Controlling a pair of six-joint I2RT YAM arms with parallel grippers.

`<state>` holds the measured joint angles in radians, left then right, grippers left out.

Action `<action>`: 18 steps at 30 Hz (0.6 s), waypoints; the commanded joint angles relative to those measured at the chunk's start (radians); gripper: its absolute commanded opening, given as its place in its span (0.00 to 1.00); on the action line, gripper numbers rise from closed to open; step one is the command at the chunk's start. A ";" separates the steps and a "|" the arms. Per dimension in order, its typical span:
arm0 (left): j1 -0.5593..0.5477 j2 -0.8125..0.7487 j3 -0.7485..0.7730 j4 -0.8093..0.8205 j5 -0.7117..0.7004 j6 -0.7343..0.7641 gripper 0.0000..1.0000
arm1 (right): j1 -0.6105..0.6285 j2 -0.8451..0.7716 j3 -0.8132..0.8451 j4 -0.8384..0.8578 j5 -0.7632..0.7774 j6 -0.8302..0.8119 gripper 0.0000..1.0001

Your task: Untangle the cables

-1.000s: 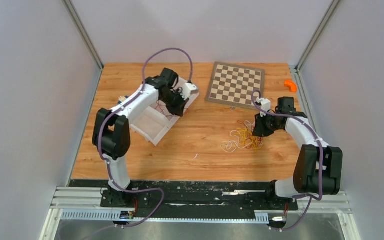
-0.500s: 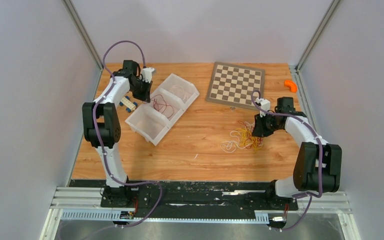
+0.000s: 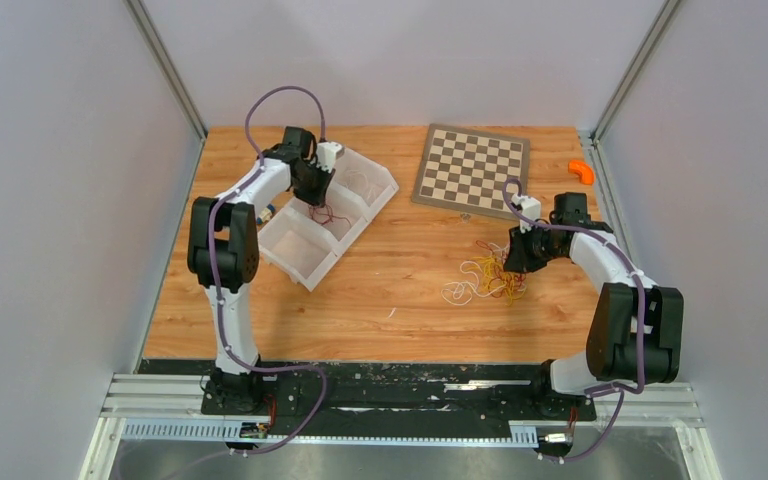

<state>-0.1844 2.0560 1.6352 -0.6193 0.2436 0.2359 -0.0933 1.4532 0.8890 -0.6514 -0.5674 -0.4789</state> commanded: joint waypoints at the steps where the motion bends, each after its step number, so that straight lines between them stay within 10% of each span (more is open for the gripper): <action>1: -0.019 0.054 0.006 0.023 -0.002 -0.025 0.00 | -0.005 -0.001 0.042 0.001 -0.012 -0.001 0.14; 5: -0.011 0.048 0.008 0.001 0.039 -0.041 0.02 | -0.005 -0.012 0.040 -0.006 -0.020 -0.008 0.14; 18: -0.004 -0.289 -0.083 -0.023 0.137 -0.045 0.80 | -0.003 -0.102 0.048 -0.026 -0.099 -0.022 0.09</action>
<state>-0.1925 1.8992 1.5318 -0.6388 0.3401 0.2008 -0.0933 1.4055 0.8917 -0.6750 -0.5991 -0.4824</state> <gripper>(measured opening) 0.717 0.106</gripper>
